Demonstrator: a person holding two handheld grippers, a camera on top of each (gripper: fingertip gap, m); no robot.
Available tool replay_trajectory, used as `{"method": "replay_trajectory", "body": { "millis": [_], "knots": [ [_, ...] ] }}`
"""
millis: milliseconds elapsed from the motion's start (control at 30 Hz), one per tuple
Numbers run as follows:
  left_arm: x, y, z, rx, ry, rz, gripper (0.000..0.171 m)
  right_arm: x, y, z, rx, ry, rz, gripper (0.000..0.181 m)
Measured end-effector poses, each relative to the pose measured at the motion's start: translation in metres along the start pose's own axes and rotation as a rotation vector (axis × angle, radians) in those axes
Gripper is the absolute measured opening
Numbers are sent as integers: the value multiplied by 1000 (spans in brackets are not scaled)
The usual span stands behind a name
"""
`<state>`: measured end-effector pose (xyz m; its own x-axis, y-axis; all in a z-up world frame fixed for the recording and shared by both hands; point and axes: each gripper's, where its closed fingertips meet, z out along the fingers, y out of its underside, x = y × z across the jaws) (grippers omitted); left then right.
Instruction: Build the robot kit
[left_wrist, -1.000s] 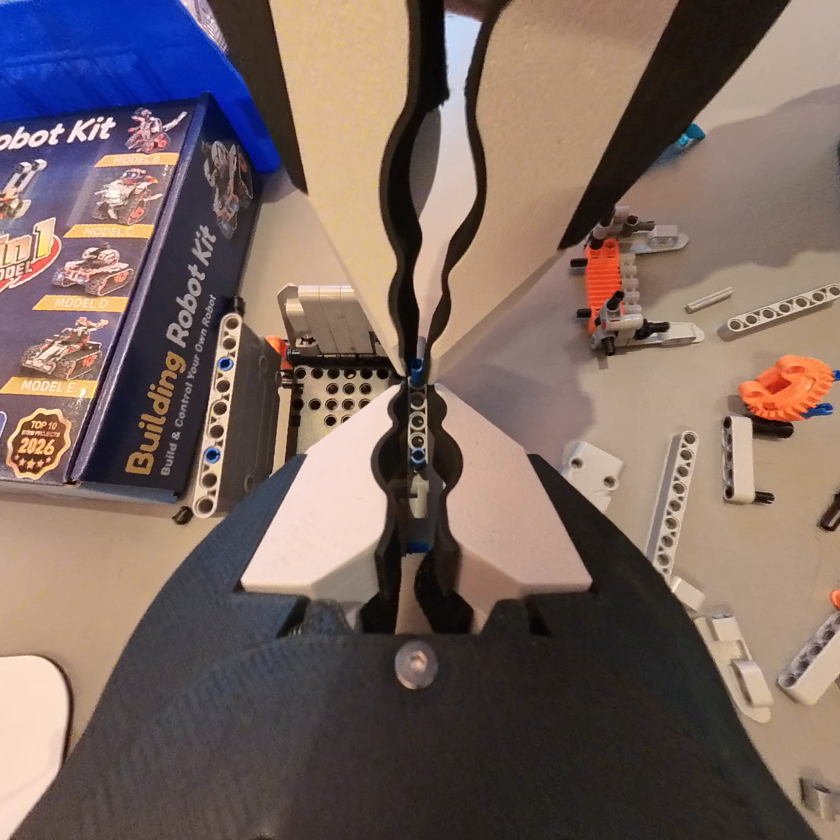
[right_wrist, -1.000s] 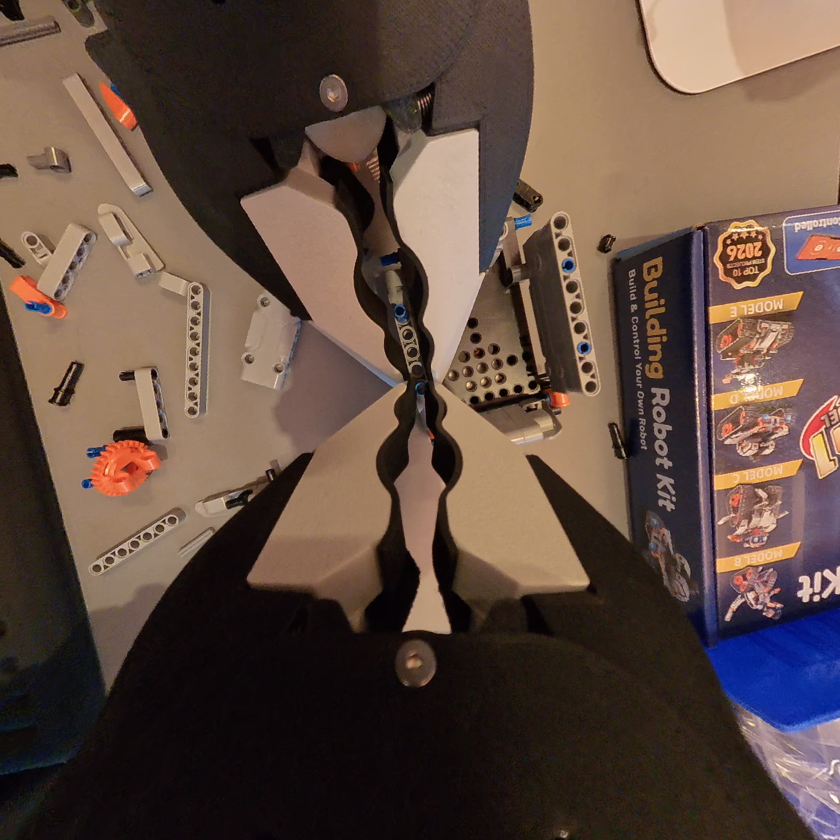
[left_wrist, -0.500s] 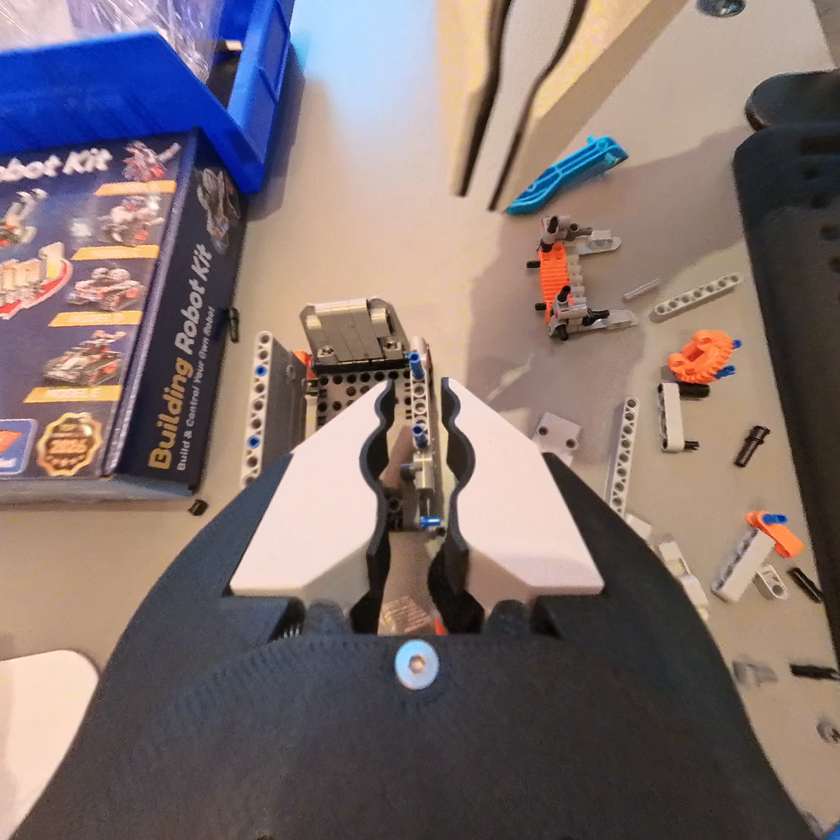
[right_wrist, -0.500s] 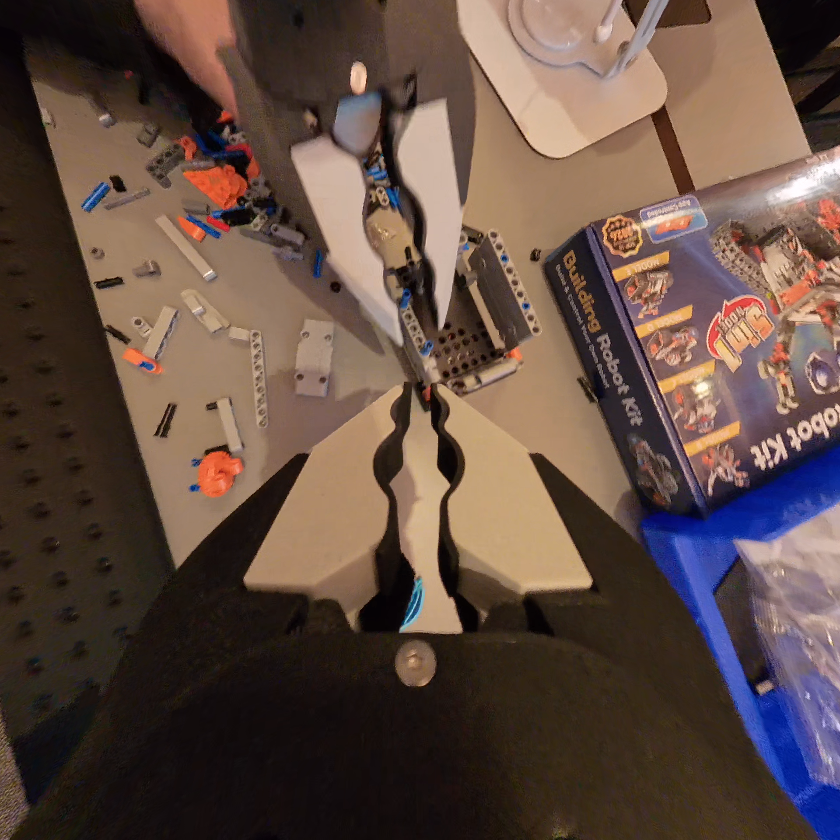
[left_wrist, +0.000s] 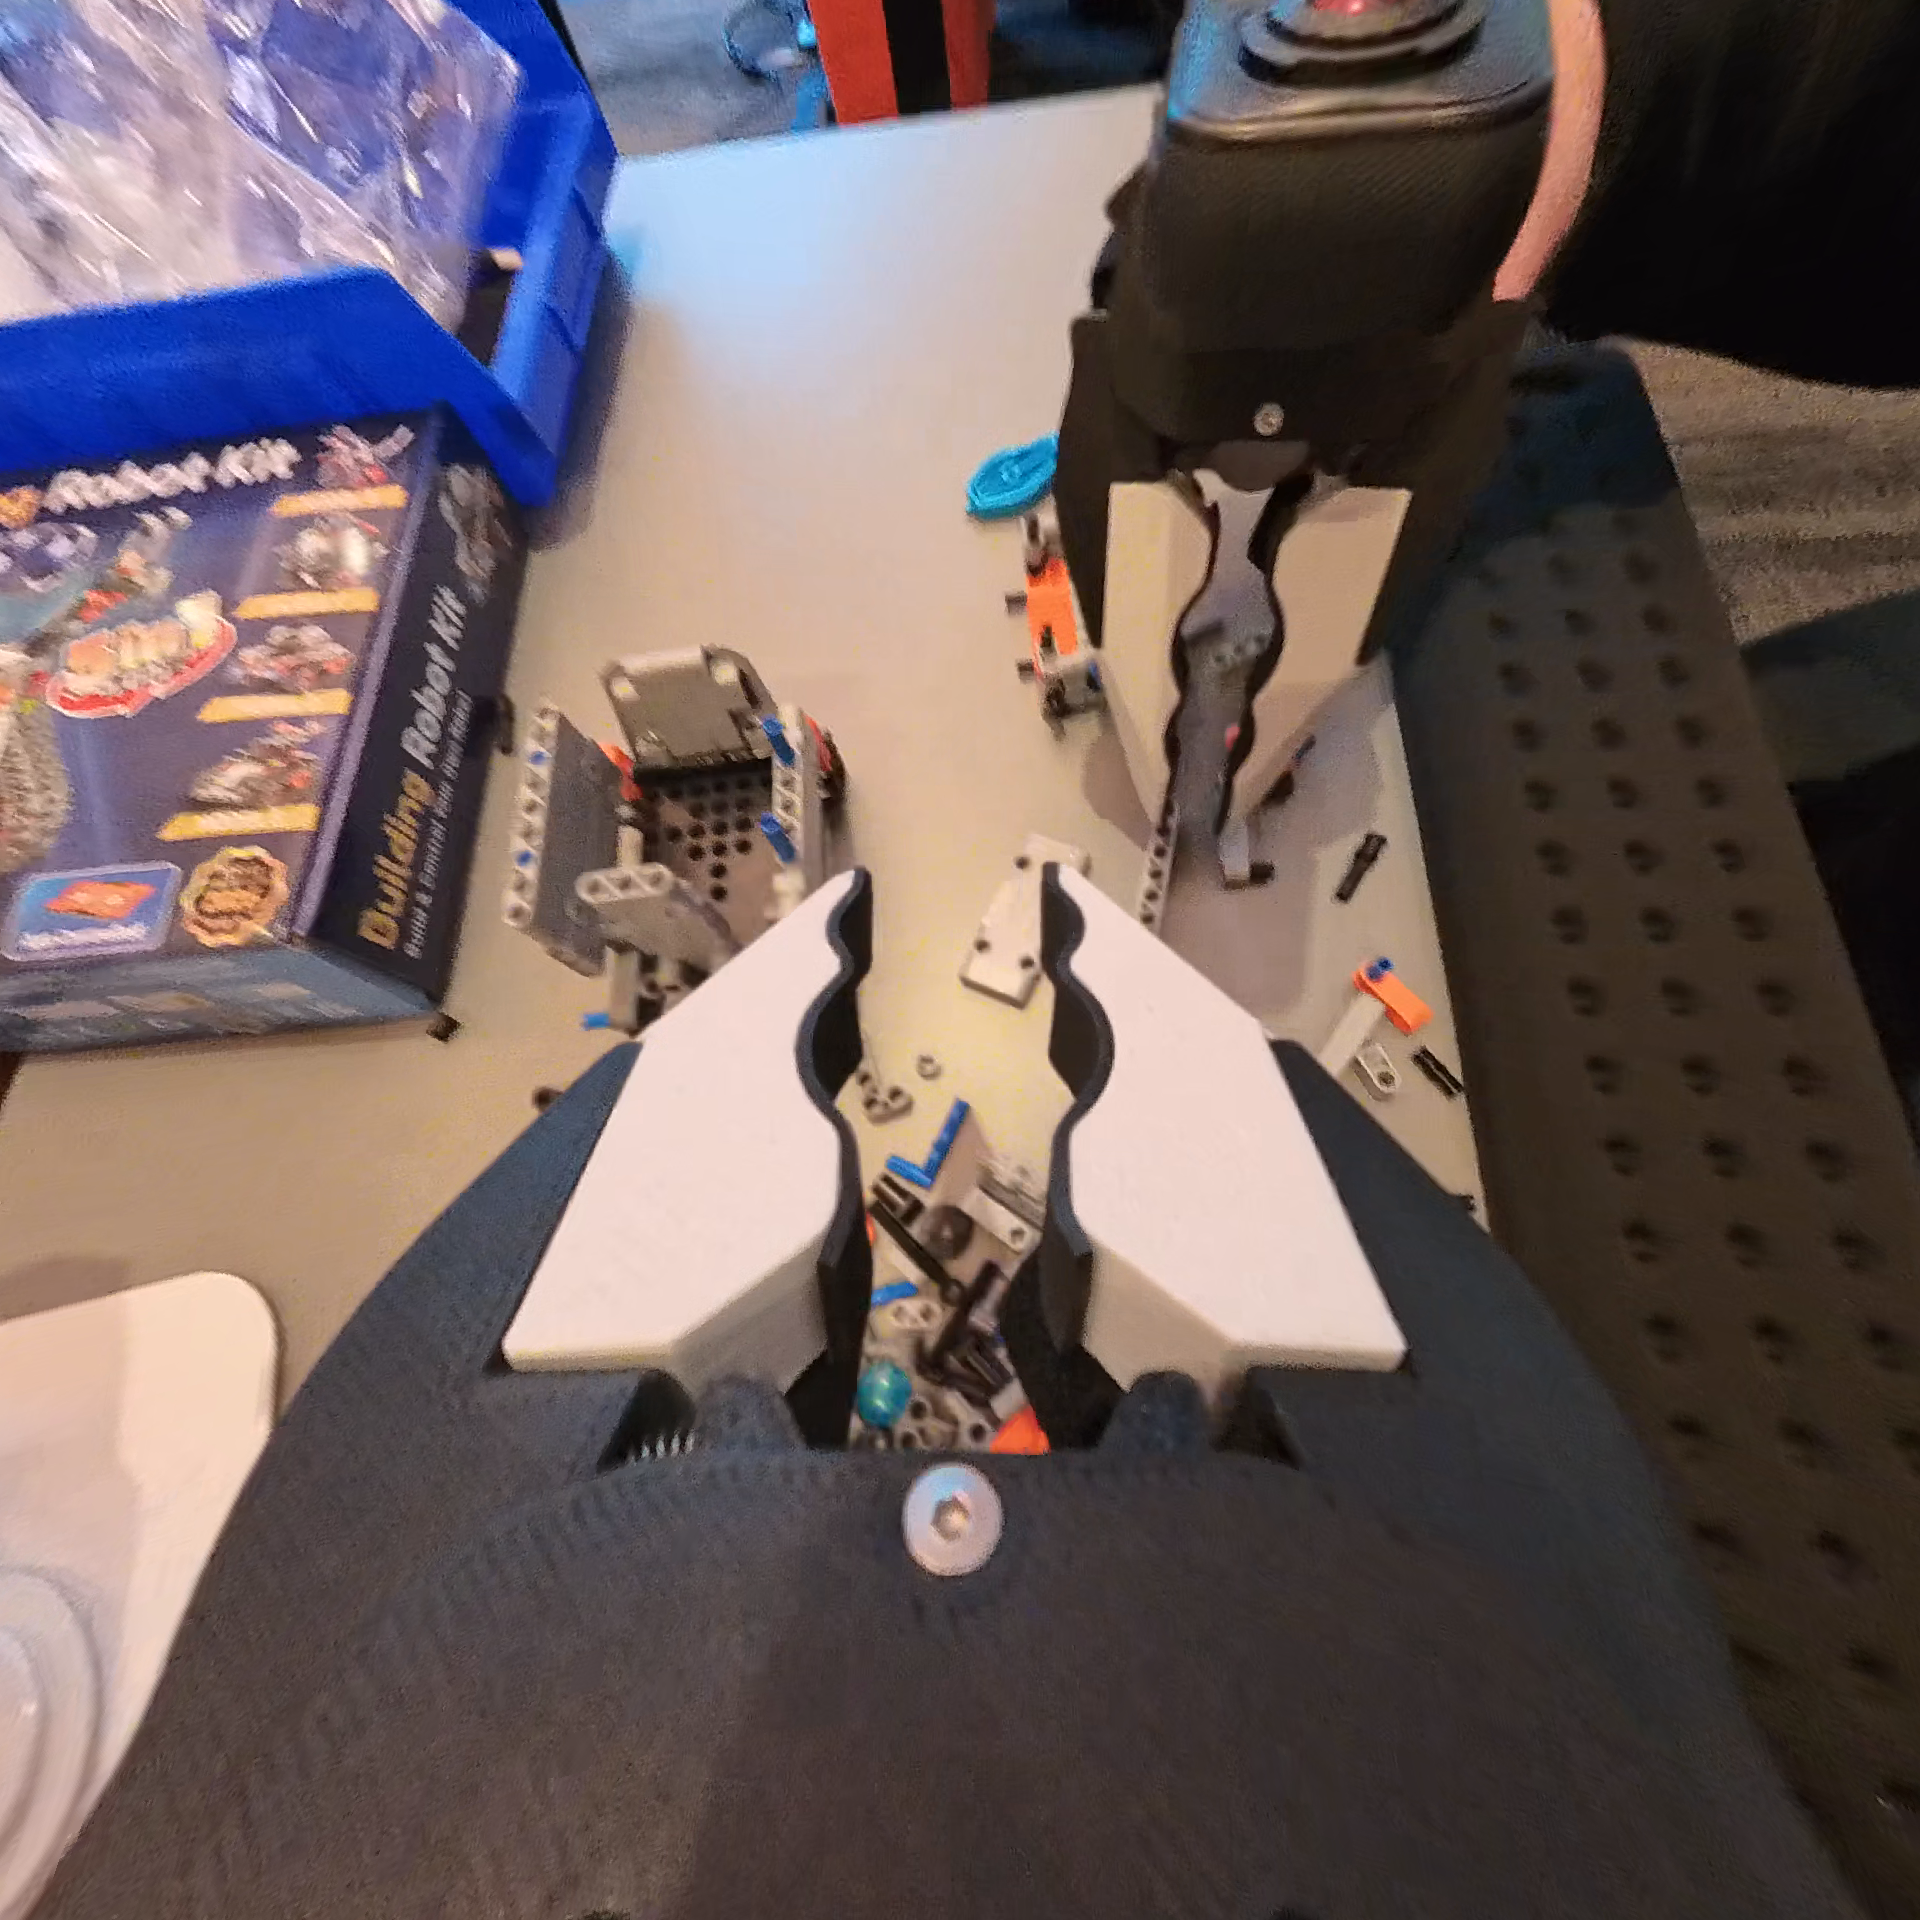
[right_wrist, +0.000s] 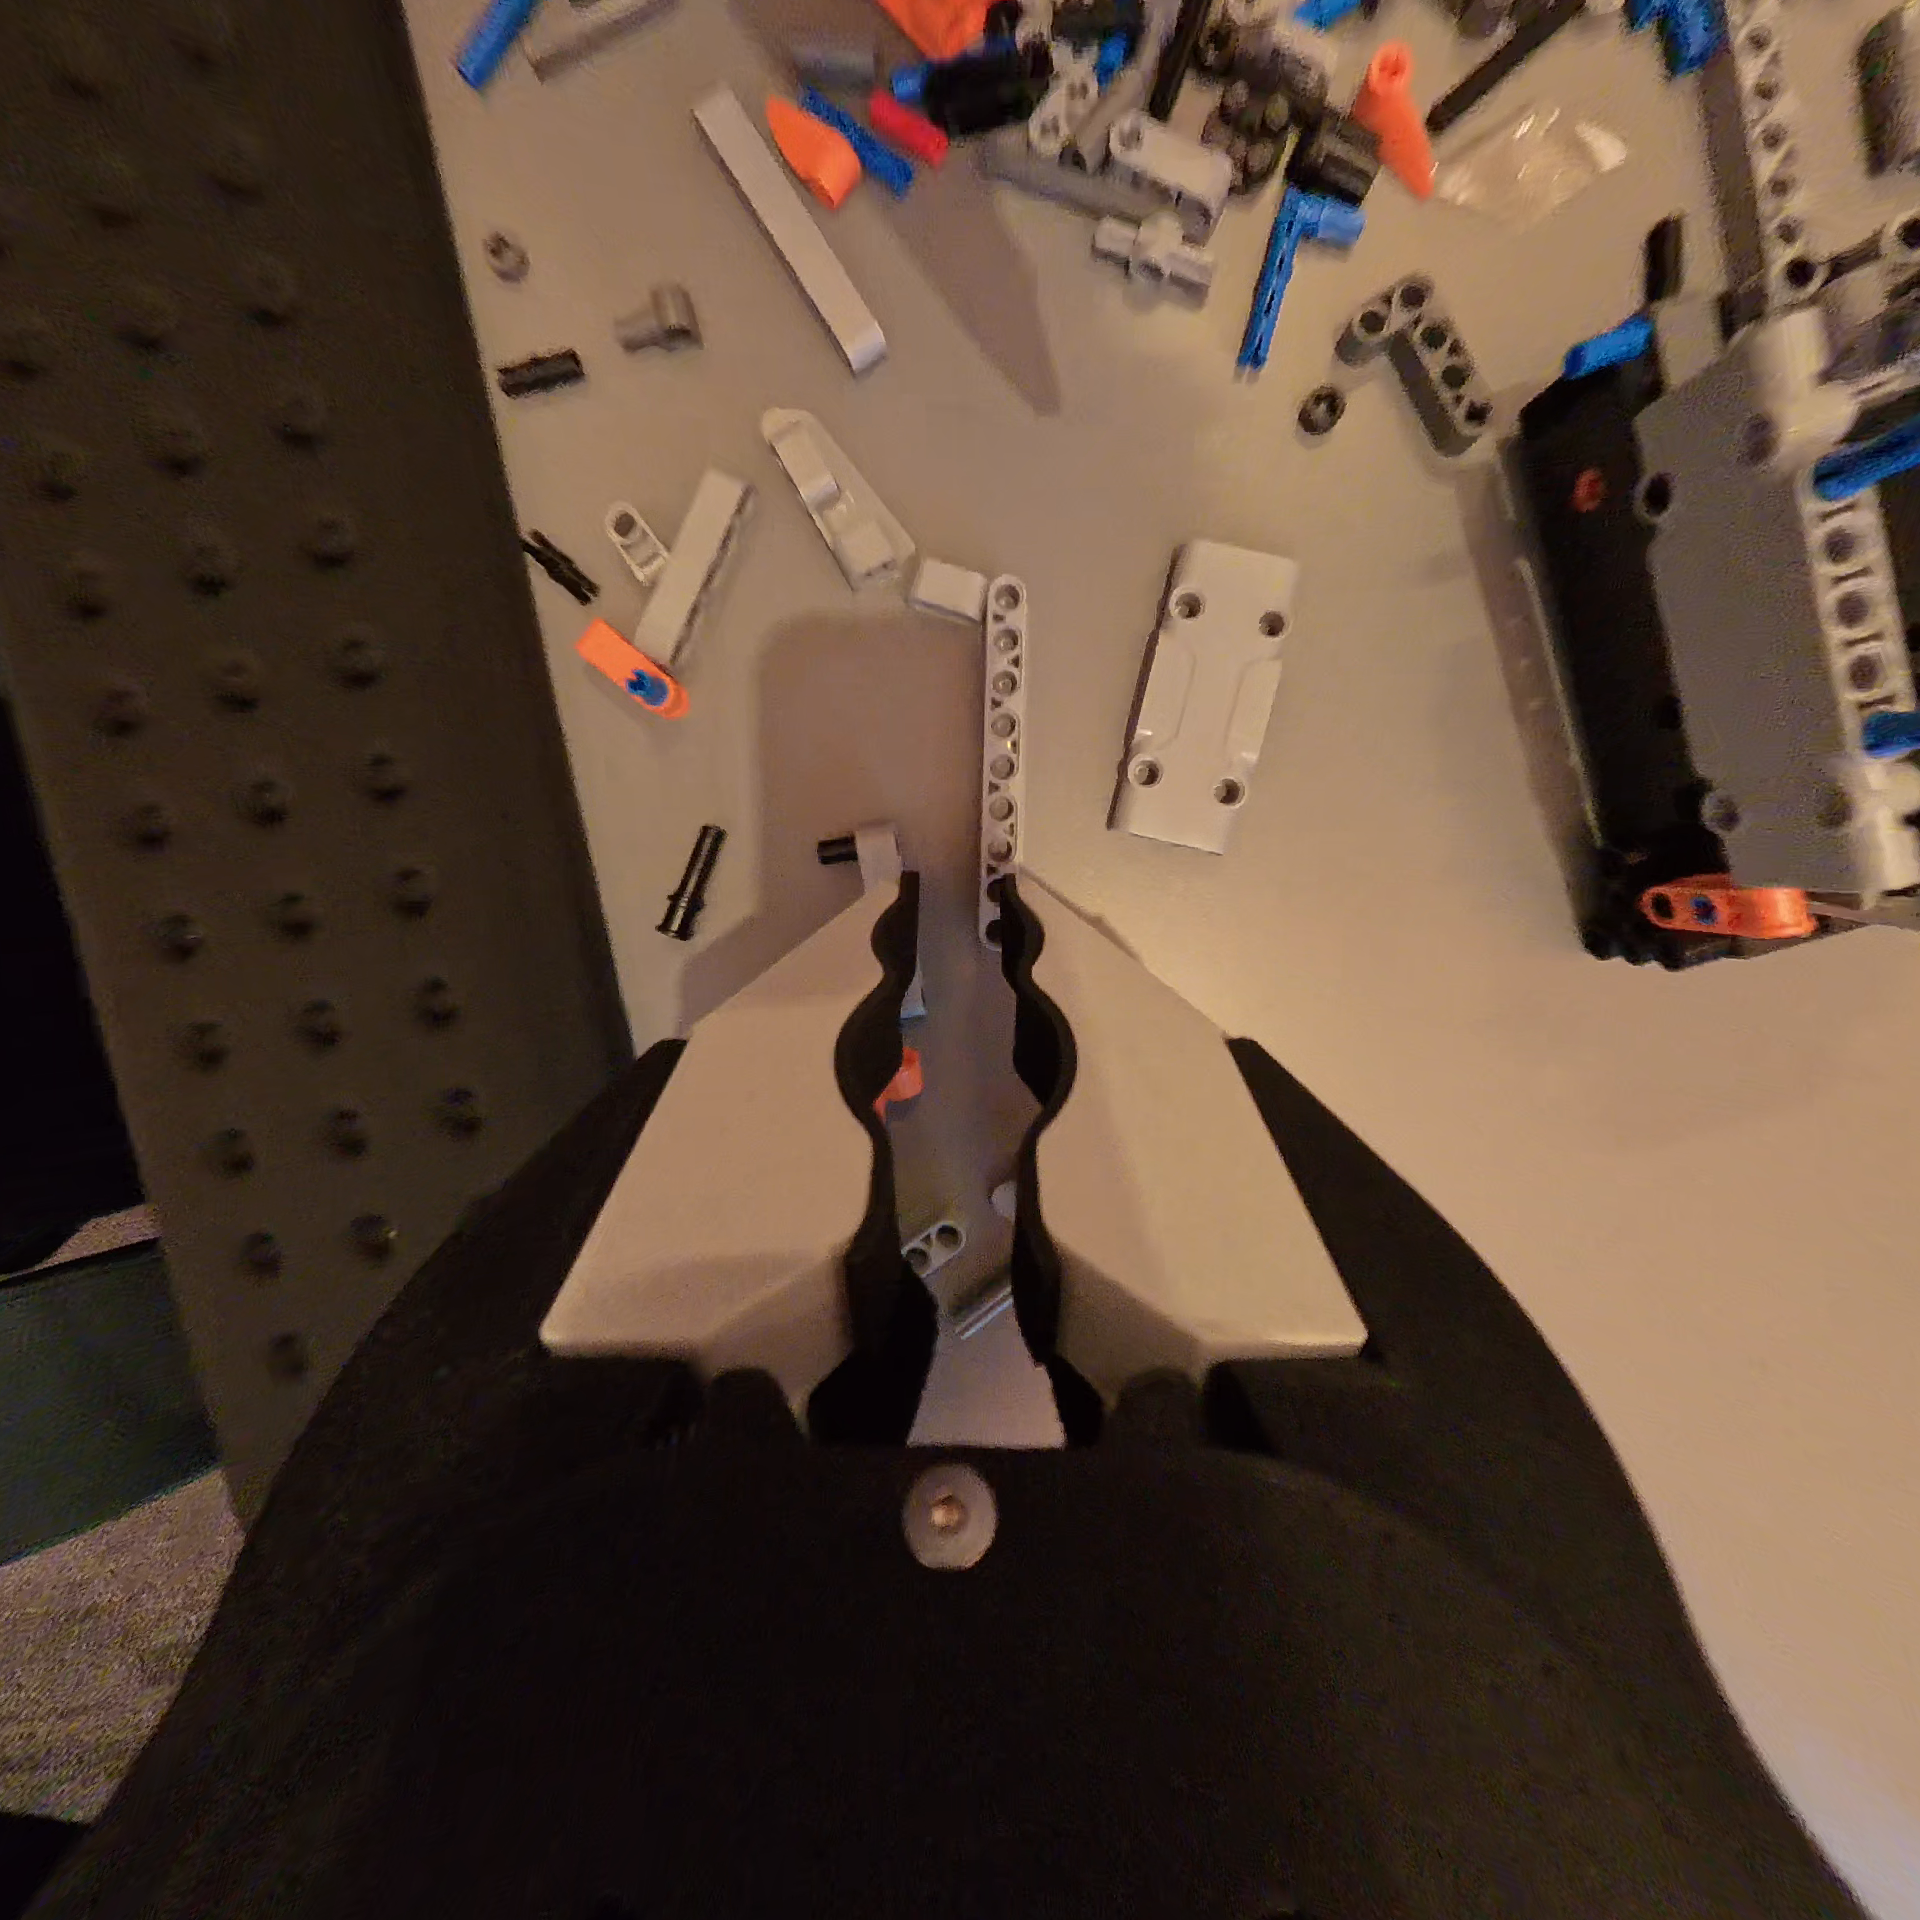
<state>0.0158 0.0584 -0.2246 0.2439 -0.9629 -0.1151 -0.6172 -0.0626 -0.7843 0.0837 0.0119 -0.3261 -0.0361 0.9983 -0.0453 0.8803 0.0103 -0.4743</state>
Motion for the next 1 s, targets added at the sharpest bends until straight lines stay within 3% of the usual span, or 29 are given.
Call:
{"method": "replay_trajectory", "body": {
  "millis": [100, 367, 467, 600, 767, 867, 1000],
  "knots": [
    [16, 19, 10, -42, 34, -10, 30, 3, -2, 6, 10, 21, -3, 0],
    [40, 63, 54, -174, 134, -23, 32, 9, -8, -4, 74, 27, 10, 0],
    [40, 64, 60, -185, 136, -2, 32, 13, -8, -1, 68, 39, 75, 21],
    [38, 67, 62, -187, 134, -10, 31, 22, 1, 9, 23, 100, 83, 13],
    [39, 69, 66, -197, 144, -12, 31, 19, -1, 10, 45, 68, 62, 5],
    [31, 57, 57, -141, 95, 0, 27, 24, -11, -12, 104, 91, 14, 5],
    [1, 23, 35, 13, -33, 5, 29, 58, -31, -56, 152, 207, -94, 5]
  ]
}}
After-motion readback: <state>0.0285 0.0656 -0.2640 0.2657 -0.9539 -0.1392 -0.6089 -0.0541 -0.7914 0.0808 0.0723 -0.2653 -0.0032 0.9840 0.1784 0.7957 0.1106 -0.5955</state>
